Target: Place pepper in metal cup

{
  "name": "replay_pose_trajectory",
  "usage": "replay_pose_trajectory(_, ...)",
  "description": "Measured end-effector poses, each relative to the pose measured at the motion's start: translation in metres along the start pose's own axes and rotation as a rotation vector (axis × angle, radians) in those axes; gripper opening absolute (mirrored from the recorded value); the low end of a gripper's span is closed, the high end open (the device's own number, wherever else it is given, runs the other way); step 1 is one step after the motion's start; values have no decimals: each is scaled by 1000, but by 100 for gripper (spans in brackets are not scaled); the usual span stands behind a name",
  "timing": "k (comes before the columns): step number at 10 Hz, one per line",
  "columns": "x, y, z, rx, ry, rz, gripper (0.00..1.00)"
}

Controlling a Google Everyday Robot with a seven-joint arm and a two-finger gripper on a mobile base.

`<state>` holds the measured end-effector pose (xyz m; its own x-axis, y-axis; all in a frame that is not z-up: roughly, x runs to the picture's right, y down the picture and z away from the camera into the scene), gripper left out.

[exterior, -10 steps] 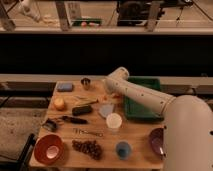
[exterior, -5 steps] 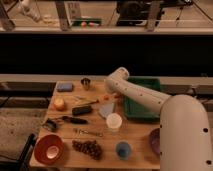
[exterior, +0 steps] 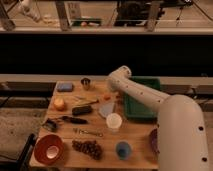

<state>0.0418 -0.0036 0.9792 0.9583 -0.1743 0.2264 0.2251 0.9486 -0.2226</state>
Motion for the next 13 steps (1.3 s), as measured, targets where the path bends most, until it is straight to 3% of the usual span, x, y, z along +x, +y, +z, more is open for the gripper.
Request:
replay_pose_trajectory(4,-9,8,6,-62,-66,31,80)
replay_pose_trajectory(7,-19,12,12,-89,-91,24,80)
replay_pose_trajectory(10,-14,16,17,-115,-81,23,80)
replay_pose_trajectory(13,-4,14,18,-116,-58,34,73)
